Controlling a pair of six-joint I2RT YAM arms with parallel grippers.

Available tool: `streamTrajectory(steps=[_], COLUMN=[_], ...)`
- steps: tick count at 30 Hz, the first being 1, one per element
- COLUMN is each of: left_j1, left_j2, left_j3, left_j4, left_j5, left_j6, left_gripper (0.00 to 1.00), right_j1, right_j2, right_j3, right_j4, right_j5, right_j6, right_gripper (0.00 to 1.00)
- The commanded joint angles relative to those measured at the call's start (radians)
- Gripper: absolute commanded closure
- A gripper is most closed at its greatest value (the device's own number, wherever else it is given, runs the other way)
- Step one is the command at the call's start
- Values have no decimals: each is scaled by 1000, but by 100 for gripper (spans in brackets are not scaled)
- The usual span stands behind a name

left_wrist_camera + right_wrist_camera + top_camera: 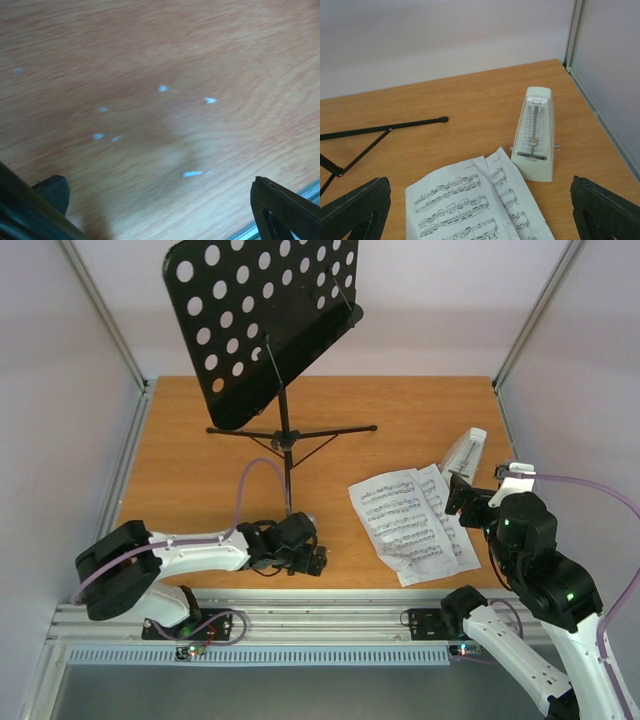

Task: Pack up the instrument practice props
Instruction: Adjust the music stand at the center of the board.

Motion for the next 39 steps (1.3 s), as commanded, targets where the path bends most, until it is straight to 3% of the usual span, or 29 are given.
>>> streamTrajectory(steps=[1, 13, 21, 28, 32, 36, 39], left_j1=[-53, -160, -145, -44, 14, 172, 357], left_j2=[84, 290, 227, -4, -177, -350, -406], left_j3=[76, 285, 243, 108, 52, 33, 96], left_j4=[157, 212, 230, 83, -14, -123, -229], left_j5=[17, 8, -23, -101, -115, -43, 83], left_j6=[-21, -2, 11, 46, 90, 131, 215], left_gripper=[1, 1, 1, 1, 1, 1, 1], right_j1=[-1, -2, -2, -1, 3, 48, 152], right_j2=[21, 54, 74, 153, 196, 249, 321], right_j3=[-9, -15, -33, -77, -149, -220, -228], right_j4=[8, 13, 34, 125, 265, 406, 478], right_j5=[-24, -52, -113, -308, -469, -519, -436], right_j6=[18, 22, 55, 142, 275, 371, 402], right_gripper=[2, 2, 2, 9, 13, 15, 15])
